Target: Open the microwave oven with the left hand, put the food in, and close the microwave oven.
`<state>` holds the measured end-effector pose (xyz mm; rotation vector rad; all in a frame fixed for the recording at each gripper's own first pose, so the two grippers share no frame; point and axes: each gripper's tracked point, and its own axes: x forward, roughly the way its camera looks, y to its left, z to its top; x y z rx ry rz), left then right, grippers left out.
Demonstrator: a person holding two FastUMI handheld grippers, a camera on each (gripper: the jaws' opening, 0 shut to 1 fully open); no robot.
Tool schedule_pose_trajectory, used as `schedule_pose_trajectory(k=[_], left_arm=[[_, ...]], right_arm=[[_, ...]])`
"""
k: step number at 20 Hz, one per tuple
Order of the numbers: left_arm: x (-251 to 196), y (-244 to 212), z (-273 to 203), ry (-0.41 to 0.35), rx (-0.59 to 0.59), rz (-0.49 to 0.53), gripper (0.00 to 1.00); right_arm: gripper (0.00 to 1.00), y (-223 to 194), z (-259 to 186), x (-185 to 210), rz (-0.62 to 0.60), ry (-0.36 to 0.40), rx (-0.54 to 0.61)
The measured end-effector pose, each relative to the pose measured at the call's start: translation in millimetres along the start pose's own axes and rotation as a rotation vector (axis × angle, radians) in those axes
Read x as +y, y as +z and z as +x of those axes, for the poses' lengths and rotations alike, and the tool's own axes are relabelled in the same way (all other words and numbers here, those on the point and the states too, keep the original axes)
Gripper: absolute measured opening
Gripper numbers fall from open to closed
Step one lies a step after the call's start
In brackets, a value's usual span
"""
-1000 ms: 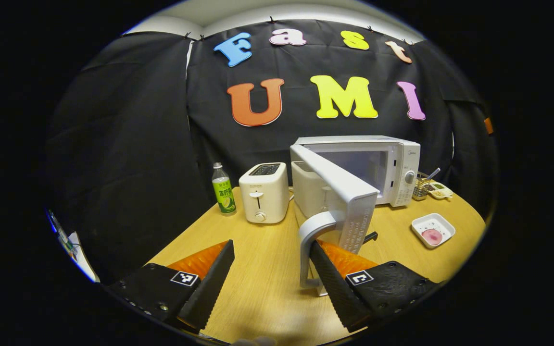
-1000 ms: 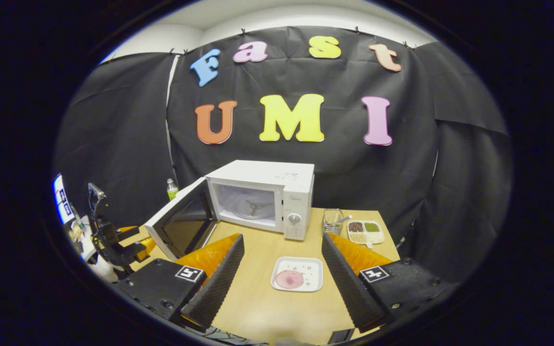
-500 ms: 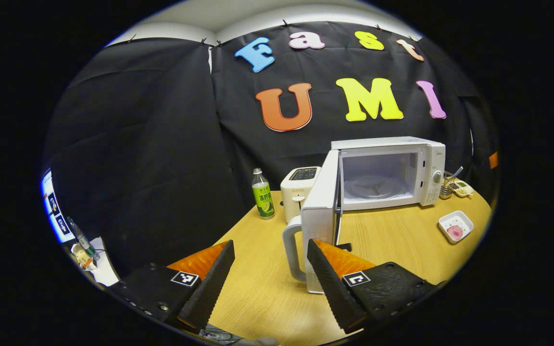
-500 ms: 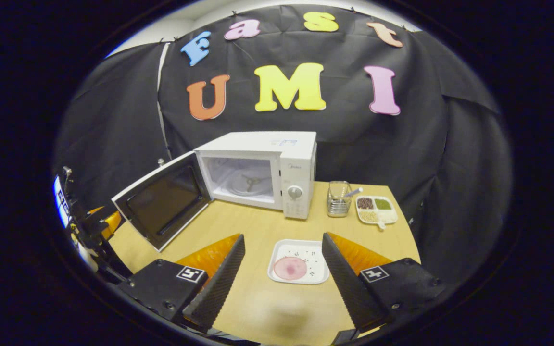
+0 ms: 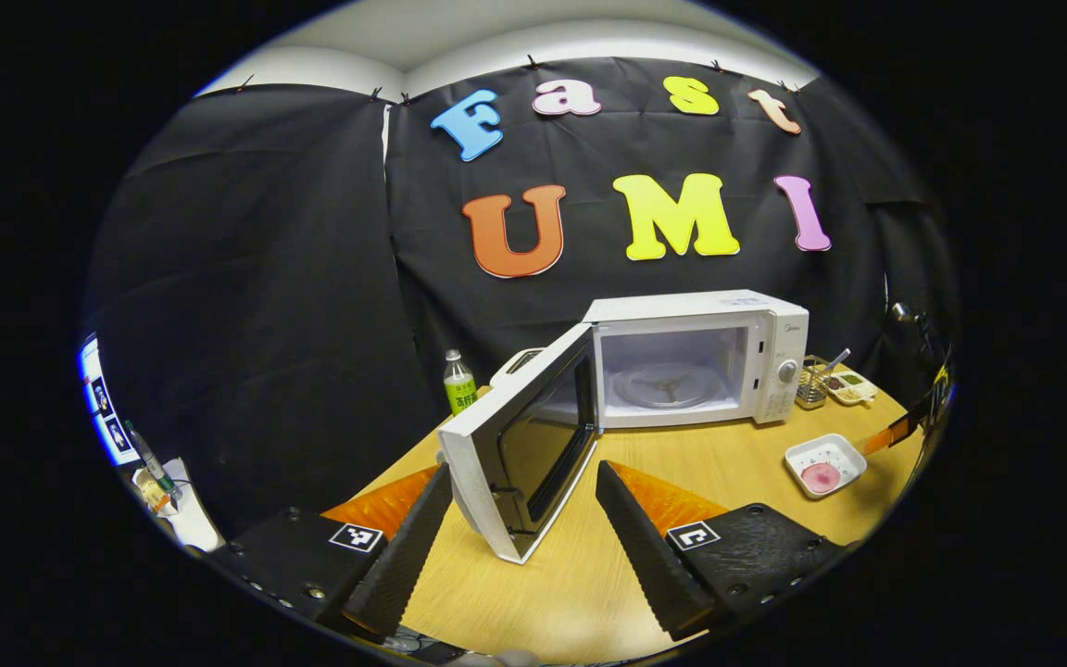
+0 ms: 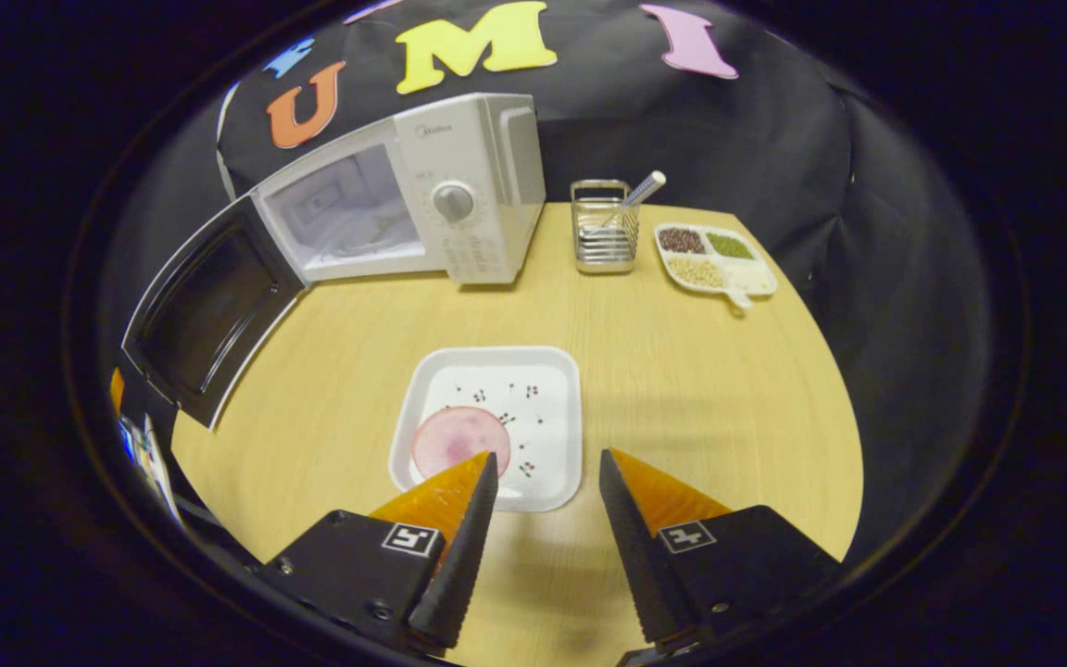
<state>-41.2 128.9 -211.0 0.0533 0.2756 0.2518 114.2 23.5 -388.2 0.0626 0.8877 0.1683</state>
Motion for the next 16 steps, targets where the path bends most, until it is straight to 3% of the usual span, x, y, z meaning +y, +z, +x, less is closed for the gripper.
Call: schedule_pose_trajectory(k=[2,3,4,5,6,7,10,11,12,13,14,15,16], left_arm=[[-12,11,-4,0.01,-0.003,0.016,0.95],[-18,17,-5,0.016,-0.005,0.029,0.95],[-23,24,-6,0.022,-0.008,0.043,0.95],[-27,30,-8,0.032,-0.011,0.054,0.95],[-31,37,-9,0.043,-0.013,0.059,0.95],[-36,42,-11,0.053,-0.015,0.056,0.95],[-49,52,-15,0.086,-0.017,0.039,0.95],[-53,54,-16,0.094,-0.019,0.027,0.95],[-57,57,-18,0.103,-0.019,0.018,0.95],[-60,59,-20,0.111,-0.023,0.014,0.95],[-63,61,-23,0.118,-0.027,0.012,0.95],[-66,62,-25,0.122,-0.027,0.013,0.95],[-68,62,-27,0.124,-0.026,0.018,0.95]], right_arm=[[0.64,-3,19,-8,-0.005,0.004,0.041],[0.5,-5,29,-13,-0.008,-0.004,0.065],[0.5,-9,35,-13,0.001,0.012,0.087],[0.6,-13,41,-10,0.009,0.04,0.11],[0.58,-12,39,-9,0.002,0.046,0.124],[0.45,-8,46,-12,-0.033,0.044,0.13],[0.34,-13,43,-10,-0.1,0.015,0.226],[0.36,-13,41,-10,-0.068,0.01,0.243],[0.28,-12,40,-9,-0.034,0.008,0.26],[0.31,-11,42,-9,-0.014,0.012,0.266],[0.2,-10,45,-12,-0.003,0.021,0.272],[0.22,-9,46,-15,-0.009,0.031,0.273],[0.12,-9,45,-16,-0.013,0.043,0.27]])
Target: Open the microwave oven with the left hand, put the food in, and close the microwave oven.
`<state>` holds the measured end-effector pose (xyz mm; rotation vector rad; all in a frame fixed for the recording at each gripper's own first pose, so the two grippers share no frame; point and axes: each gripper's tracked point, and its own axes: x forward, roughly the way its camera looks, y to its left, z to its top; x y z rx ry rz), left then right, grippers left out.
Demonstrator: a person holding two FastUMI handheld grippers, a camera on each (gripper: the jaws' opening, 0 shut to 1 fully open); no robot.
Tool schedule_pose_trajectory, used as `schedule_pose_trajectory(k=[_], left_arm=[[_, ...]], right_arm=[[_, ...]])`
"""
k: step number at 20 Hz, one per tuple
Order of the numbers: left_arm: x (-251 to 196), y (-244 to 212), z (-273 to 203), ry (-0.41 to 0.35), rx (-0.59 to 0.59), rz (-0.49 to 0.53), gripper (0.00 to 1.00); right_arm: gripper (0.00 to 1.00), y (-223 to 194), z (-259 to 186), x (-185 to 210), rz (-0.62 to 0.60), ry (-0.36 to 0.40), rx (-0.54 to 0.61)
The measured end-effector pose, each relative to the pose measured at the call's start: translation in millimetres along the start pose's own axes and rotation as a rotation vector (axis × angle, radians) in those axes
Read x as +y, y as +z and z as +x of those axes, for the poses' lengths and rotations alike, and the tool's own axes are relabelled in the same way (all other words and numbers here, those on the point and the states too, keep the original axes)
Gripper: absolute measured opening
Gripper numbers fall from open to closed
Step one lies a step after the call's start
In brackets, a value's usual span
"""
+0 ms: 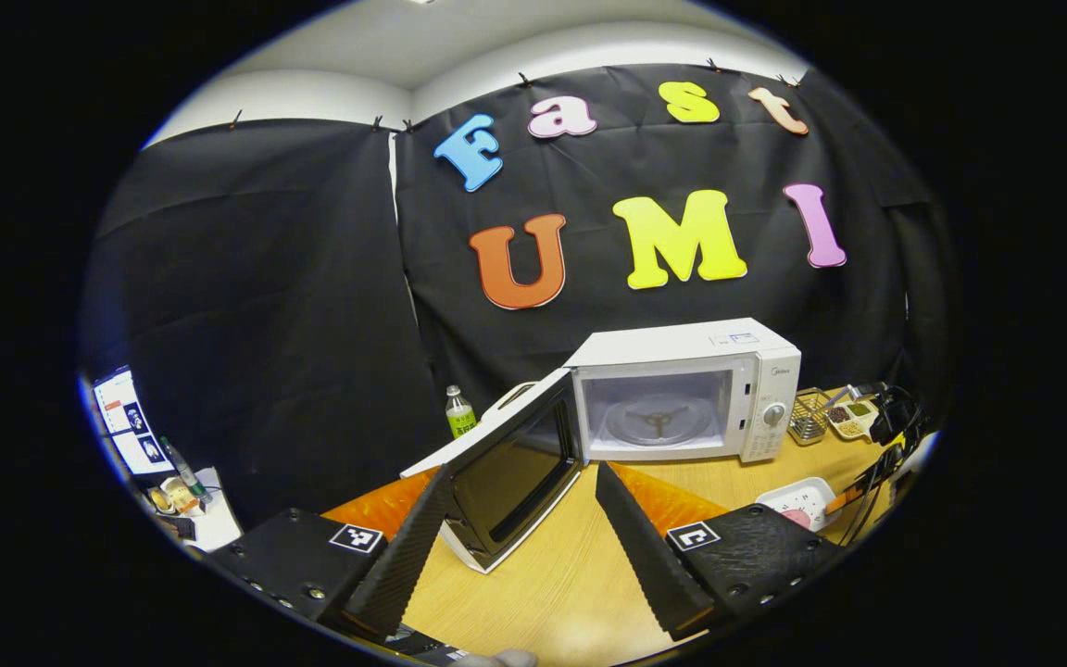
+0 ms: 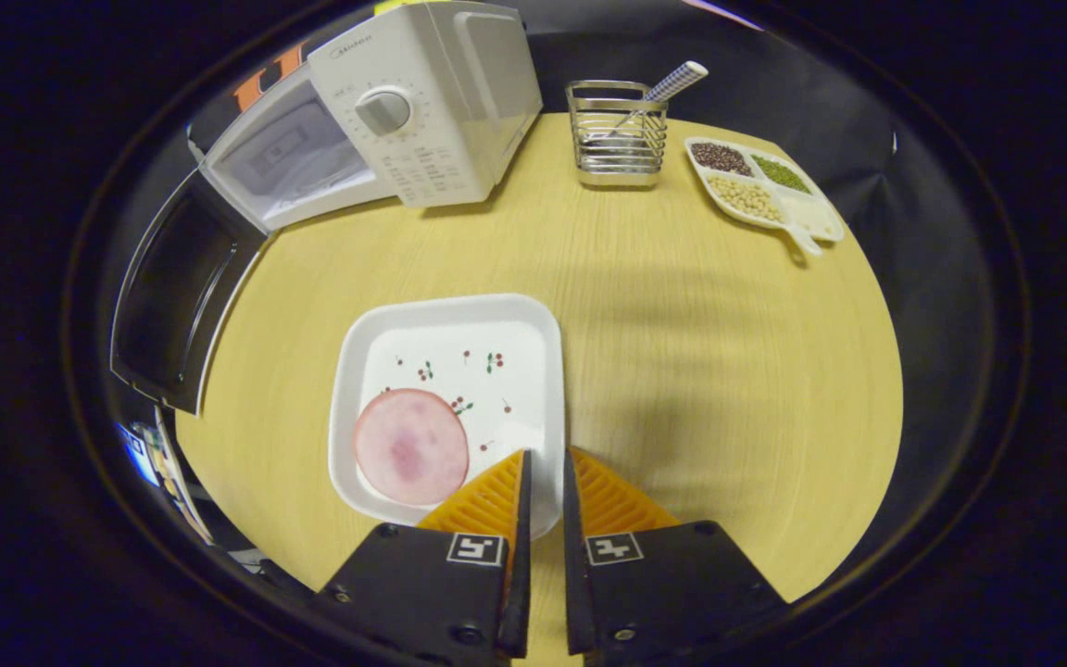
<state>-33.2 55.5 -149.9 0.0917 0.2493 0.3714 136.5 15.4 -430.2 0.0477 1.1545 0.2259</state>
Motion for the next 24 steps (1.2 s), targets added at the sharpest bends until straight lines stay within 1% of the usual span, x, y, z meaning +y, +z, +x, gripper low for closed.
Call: schedule_pose_trajectory(k=[1,2,3,7,10,11,13,14,15,16,19,24], left_arm=[[-2,0,-1,0.0,0.003,0.008,0.95],[-2,0,-1,0.002,0.006,0.014,0.95],[-1,1,-2,0.002,0.007,0.019,0.95],[2,6,0,0.002,-0.003,0.023,0.95],[6,10,2,-0.01,-0.007,0.026,0.95],[7,12,1,-0.016,-0.01,0.026,0.95],[9,17,3,-0.035,-0.022,0.026,0.95],[9,16,4,-0.049,-0.02,0.029,0.95],[9,17,4,-0.061,-0.018,0.031,0.95],[10,21,6,-0.076,-0.024,0.03,0.96],[8,27,10,-0.123,-0.03,0.032,0.96],[13,29,17,-0.169,-0.043,0.031,0.95]], right_arm=[[0.11,1,-1,-2,0.003,0.011,-0.006],[0.06,1,-1,-2,0.008,0.029,-0.007],[0.04,2,0,-2,0.038,0.046,-0.01],[0.04,2,0,0,0.063,0.091,-0.009],[0.04,-2,1,10,0.121,0.153,-0.022],[0.04,1,0,15,0.14,0.182,-0.046],[0.04,5,-2,20,0.162,0.214,-0.081],[0.04,8,-3,26,0.171,0.22,-0.092],[0.0,11,-5,33,0.187,0.228,-0.106],[0.04,14,-12,45,0.205,0.242,-0.127],[0.04,19,-23,72,0.262,0.279,-0.17],[0.04,49,-41,124,0.428,0.38,-0.287]])
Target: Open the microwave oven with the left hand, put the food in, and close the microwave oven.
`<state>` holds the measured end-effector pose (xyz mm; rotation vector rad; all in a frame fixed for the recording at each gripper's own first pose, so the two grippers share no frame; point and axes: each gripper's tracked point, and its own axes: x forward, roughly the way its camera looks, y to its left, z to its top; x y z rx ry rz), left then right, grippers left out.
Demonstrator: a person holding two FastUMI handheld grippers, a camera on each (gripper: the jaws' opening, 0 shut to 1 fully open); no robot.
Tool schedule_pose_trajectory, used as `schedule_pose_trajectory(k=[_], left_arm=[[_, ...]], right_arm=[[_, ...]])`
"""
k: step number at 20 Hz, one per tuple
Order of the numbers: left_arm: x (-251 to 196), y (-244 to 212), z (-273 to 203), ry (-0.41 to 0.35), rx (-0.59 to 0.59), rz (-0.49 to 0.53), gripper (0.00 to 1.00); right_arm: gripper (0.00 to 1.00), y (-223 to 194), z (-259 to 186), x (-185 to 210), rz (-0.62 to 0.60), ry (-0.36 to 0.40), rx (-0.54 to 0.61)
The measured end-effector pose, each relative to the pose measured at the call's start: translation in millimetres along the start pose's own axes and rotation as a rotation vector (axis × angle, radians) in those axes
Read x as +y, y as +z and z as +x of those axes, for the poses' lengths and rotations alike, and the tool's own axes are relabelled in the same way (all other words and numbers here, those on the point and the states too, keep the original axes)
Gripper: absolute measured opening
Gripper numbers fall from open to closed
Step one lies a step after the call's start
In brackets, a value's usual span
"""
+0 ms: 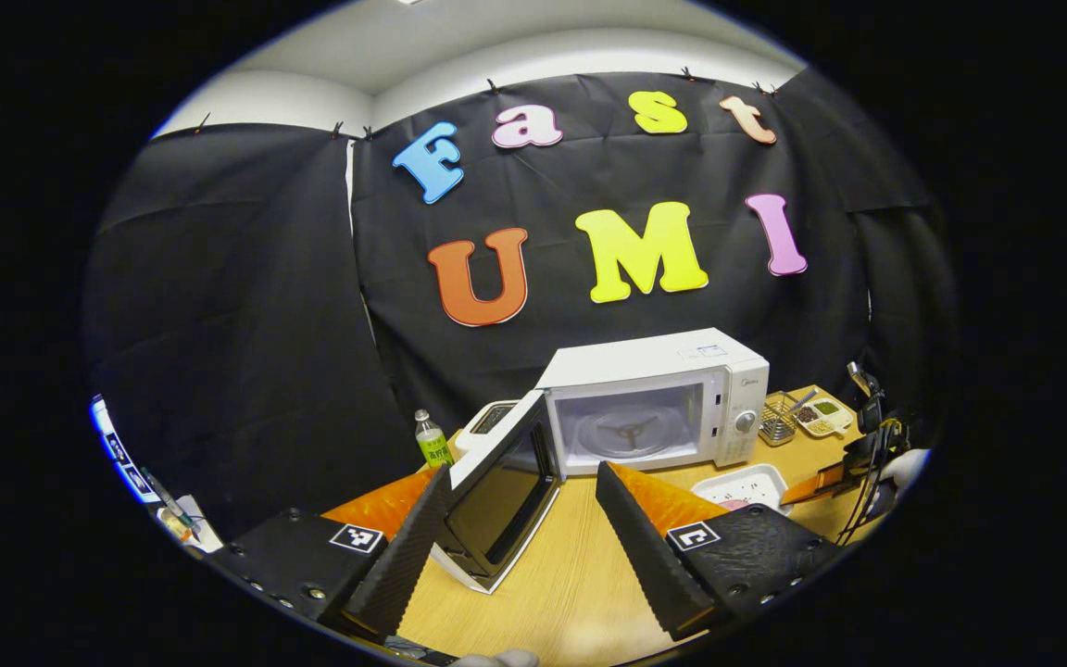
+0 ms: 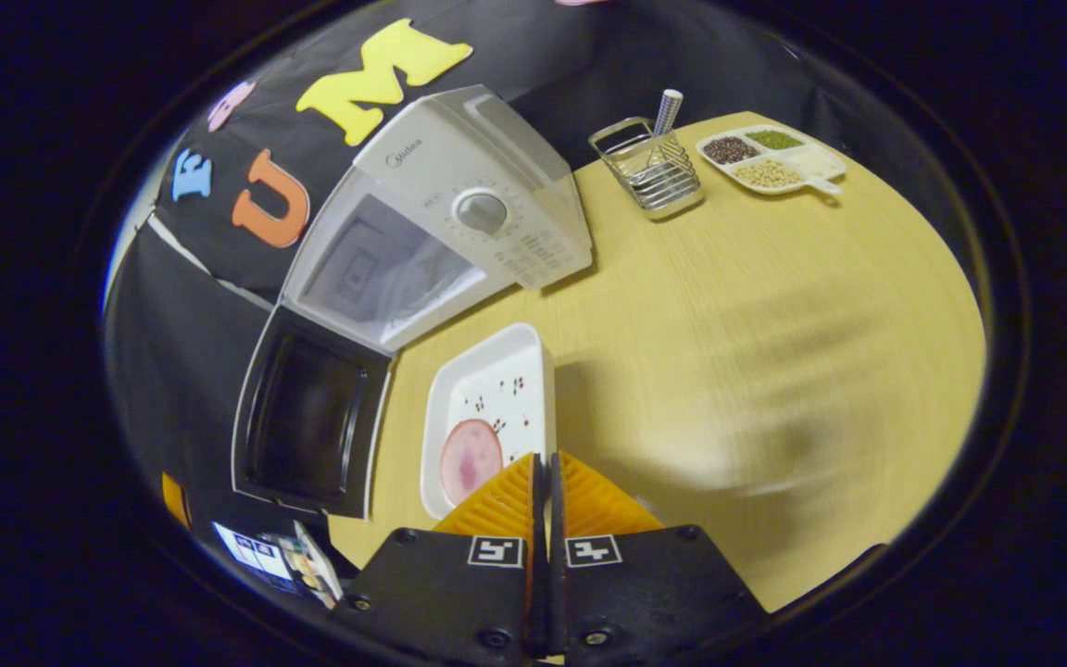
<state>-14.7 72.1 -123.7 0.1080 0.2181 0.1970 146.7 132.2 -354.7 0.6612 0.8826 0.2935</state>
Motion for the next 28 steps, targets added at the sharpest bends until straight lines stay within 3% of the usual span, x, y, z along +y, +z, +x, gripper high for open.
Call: schedule_pose_trajectory(k=[6,11,16,17,18,23,27,28], left_arm=[[0,-5,16,-0.056,-0.028,-0.008,0.95],[-3,-39,35,-0.104,-0.005,-0.002,0.95],[12,-60,49,-0.091,-0.02,0.004,0.95],[16,-63,49,-0.087,-0.016,-0.005,0.95],[20,-65,51,-0.085,-0.011,-0.014,0.95],[35,-76,52,-0.073,-0.003,-0.048,0.95],[44,-89,56,-0.06,0.02,-0.062,0.95],[45,-90,55,-0.06,0.025,-0.062,0.95]], right_arm=[[0.04,34,25,75,0.105,0.096,-0.211],[0.04,47,62,125,0.268,0.153,-0.415],[0.0,34,124,156,0.407,0.12,-0.502],[0.04,34,133,160,0.418,0.112,-0.514],[0.0,34,140,165,0.425,0.105,-0.531],[0.04,58,170,184,0.43,0.055,-0.609],[0.0,81,197,180,0.439,0.005,-0.653],[0.04,85,204,177,0.439,-0.02,-0.656]])
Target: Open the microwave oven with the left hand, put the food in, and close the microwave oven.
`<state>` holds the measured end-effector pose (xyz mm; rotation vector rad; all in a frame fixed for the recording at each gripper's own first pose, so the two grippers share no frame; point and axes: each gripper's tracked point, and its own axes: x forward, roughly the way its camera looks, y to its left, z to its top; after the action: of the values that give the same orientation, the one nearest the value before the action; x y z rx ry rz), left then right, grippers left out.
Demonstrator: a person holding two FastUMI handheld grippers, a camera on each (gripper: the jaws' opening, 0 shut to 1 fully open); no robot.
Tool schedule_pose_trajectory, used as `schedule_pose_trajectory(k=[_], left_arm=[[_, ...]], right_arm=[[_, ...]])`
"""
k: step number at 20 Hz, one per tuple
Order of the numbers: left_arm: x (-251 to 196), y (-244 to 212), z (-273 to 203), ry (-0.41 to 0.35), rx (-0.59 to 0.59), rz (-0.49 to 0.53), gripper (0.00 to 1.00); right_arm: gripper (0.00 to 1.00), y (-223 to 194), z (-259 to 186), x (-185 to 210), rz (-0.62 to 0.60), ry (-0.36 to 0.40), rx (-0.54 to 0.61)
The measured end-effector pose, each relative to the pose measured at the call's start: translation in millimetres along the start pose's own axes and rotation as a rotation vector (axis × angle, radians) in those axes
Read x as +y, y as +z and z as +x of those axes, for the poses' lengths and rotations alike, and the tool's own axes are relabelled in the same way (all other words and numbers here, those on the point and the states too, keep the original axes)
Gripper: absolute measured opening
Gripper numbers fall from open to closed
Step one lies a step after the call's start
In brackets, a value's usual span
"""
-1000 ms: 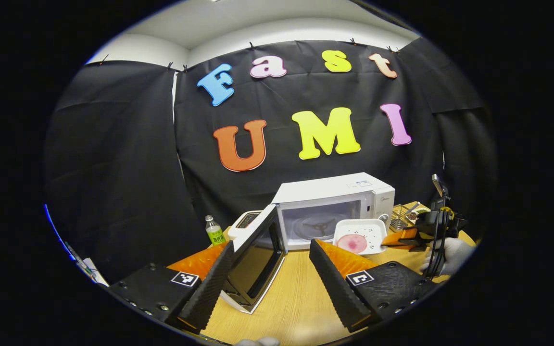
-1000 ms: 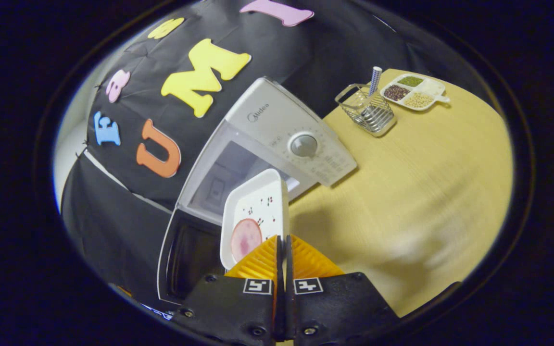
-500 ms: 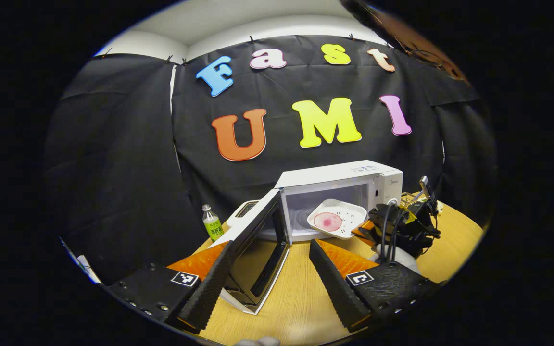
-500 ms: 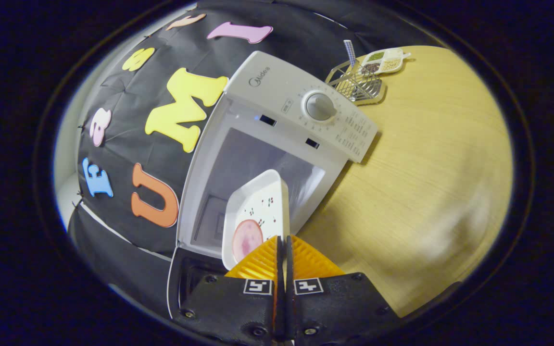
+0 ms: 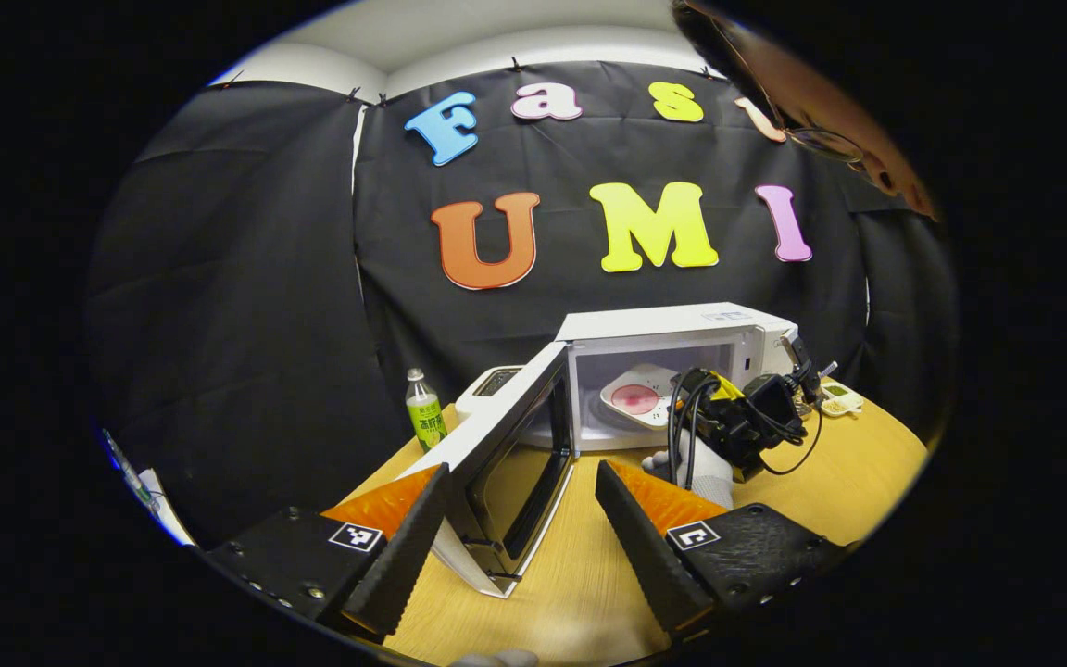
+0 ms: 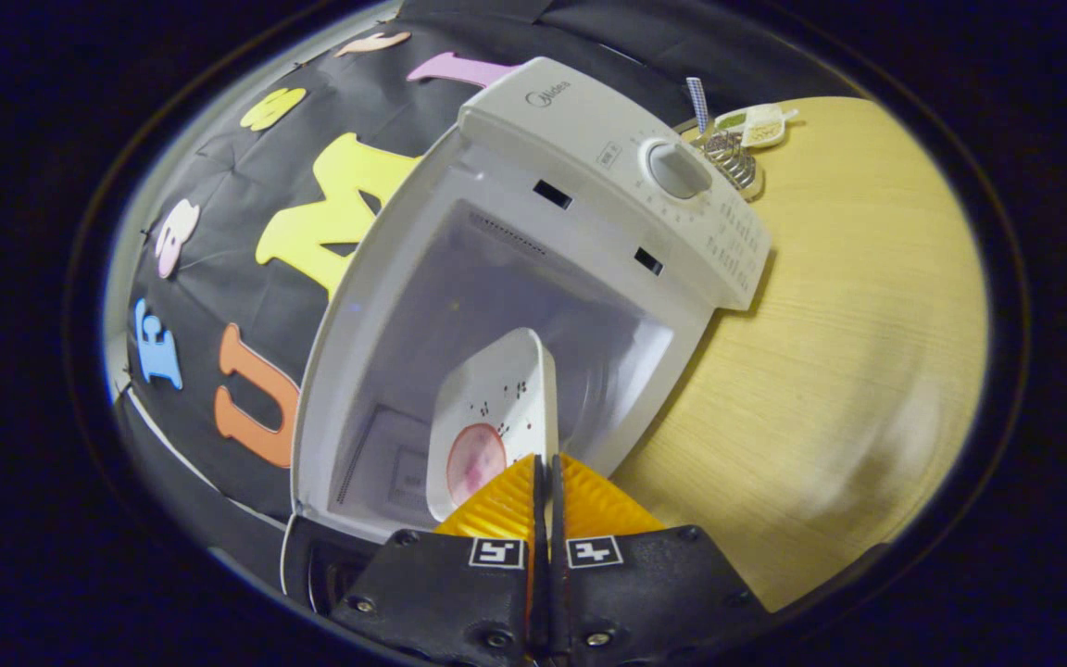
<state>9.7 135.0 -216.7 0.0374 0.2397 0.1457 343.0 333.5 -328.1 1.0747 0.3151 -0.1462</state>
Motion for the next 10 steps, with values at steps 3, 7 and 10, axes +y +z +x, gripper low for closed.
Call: schedule_pose_trajectory(k=[3,7,10], left_arm=[[1,-3,-2,-0.002,0.003,0.007,0.95],[2,-2,-3,0.004,0.009,0.021,0.95],[-2,-5,-5,0.003,0.019,0.031,0.95]], right_arm=[[0.04,2,22,-10,0.018,-0.056,-0.026],[0.04,-7,43,-12,0.032,-0.071,-0.005],[0.07,6,51,-10,0.052,-0.053,-0.06]])
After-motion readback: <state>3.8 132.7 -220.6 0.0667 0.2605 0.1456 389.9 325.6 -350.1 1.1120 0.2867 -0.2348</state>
